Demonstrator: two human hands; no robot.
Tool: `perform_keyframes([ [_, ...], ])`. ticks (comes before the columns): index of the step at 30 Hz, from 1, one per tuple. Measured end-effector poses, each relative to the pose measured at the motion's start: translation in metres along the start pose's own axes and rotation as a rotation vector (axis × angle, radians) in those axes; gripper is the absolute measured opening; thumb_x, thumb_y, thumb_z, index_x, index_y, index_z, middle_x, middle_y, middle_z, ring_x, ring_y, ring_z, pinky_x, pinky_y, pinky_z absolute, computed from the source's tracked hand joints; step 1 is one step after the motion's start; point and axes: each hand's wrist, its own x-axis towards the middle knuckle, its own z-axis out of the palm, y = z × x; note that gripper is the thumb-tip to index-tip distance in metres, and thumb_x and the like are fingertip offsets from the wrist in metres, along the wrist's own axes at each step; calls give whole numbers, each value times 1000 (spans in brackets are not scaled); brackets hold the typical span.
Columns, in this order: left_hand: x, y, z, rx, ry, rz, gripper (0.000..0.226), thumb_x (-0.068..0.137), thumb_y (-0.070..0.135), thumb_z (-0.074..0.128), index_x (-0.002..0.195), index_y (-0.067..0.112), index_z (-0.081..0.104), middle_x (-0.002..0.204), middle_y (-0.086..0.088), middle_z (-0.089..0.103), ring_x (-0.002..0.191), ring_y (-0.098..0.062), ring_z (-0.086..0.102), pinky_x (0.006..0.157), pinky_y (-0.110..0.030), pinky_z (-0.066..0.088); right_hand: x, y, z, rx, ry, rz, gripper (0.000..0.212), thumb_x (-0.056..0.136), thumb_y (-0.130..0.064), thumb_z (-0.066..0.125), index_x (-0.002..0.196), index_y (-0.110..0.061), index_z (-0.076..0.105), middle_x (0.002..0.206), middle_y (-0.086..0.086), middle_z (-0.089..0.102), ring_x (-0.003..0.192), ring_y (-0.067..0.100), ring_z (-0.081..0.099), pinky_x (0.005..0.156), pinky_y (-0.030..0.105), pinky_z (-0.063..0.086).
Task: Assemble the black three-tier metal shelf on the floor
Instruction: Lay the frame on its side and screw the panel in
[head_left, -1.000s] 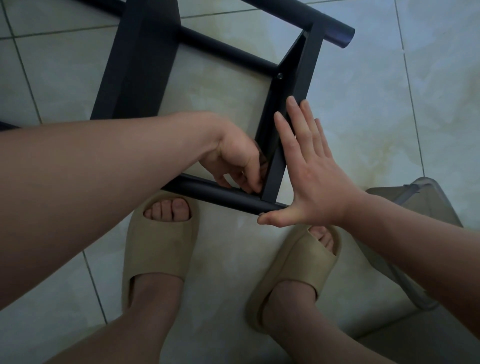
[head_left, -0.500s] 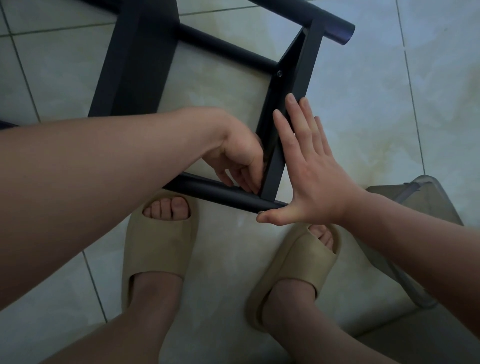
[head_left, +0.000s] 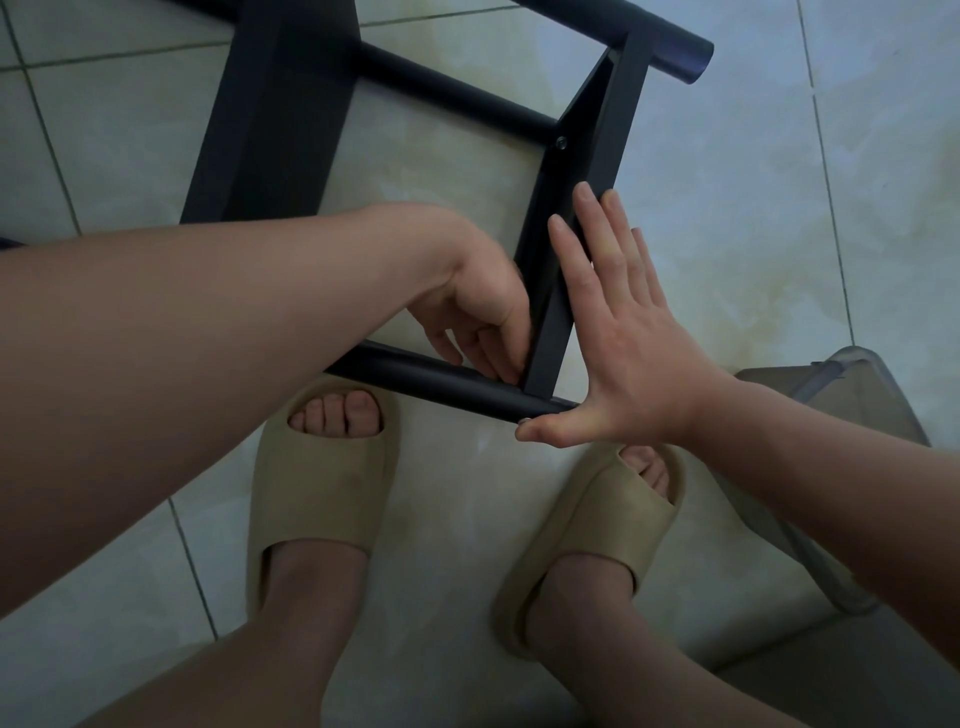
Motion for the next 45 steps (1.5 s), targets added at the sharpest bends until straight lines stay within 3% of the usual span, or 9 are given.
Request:
perform_keyframes([
  [4, 1, 0, 0, -35, -13, 19, 14, 90, 7, 62, 94, 17, 72, 87, 5, 75, 94, -12, 67, 106, -39, 40, 0, 0, 0, 2, 0, -1, 143, 64, -90, 59, 161, -3, 1, 168, 20, -11, 154, 38, -17, 124, 61, 1],
  [11, 4, -10, 4, -152, -32, 140, 31, 91, -2, 59, 120, 7, 65, 111, -8, 70, 103, -19, 66, 109, -43, 41, 0, 2, 2, 2, 13, -8, 143, 64, -91, 58, 161, -4, 0, 168, 19, -11, 154, 37, -17, 125, 58, -1],
  [15, 0, -10, 1, -101, -43, 137, 25, 92, 8, 62, 116, 14, 67, 115, -1, 74, 111, -15, 68, 110, -46, 43, 0, 1, 2, -3, 9, -8, 143, 64, -91, 58, 161, -4, 1, 168, 20, -10, 154, 38, -16, 125, 59, 0],
  [19, -4, 0, -3, 49, -9, 17, 14, 93, 25, 65, 104, 25, 72, 98, 8, 78, 102, -7, 69, 105, -39, 43, 0, 1, 1, 5, 7, -5, 142, 64, -91, 58, 161, -4, 1, 168, 19, -11, 154, 37, -17, 125, 59, 0],
  [27, -2, 3, 3, -9, 15, -3, 13, 92, 10, 62, 90, 19, 71, 82, 6, 76, 92, -10, 68, 106, -40, 40, 0, 1, 2, 4, 11, -7, 142, 63, -90, 58, 161, -3, 1, 168, 20, -10, 154, 38, -17, 125, 59, -1],
  [30, -2, 2, 3, -24, 24, 28, 14, 91, 6, 62, 96, 16, 71, 89, 3, 75, 94, -12, 68, 108, -41, 40, 0, 2, 2, 1, 12, -8, 143, 63, -92, 57, 161, -4, 1, 168, 20, -10, 154, 37, -17, 125, 59, 0],
  [35, -1, -2, 4, -42, 44, 88, 34, 91, 3, 62, 125, 5, 65, 120, -9, 72, 109, -18, 68, 106, -39, 44, 0, 2, 3, 1, 20, -15, 142, 64, -93, 55, 161, -4, 1, 168, 19, -10, 155, 37, -17, 125, 59, 1],
  [39, -2, -6, 7, -72, 63, 138, 37, 90, 0, 63, 128, 2, 63, 123, -14, 70, 100, -17, 69, 103, -38, 45, 0, 1, 3, 2, 26, -19, 141, 66, -95, 51, 161, -3, 2, 168, 20, -10, 154, 37, -16, 125, 60, 2],
  [45, -2, -10, 9, -85, 81, 215, 40, 89, -5, 64, 129, -3, 60, 124, -20, 68, 114, -28, 67, 111, -49, 44, 0, 0, 1, -8, 17, -22, 139, 67, -93, 51, 161, -2, 3, 167, 22, -9, 154, 39, -15, 124, 62, 5],
])
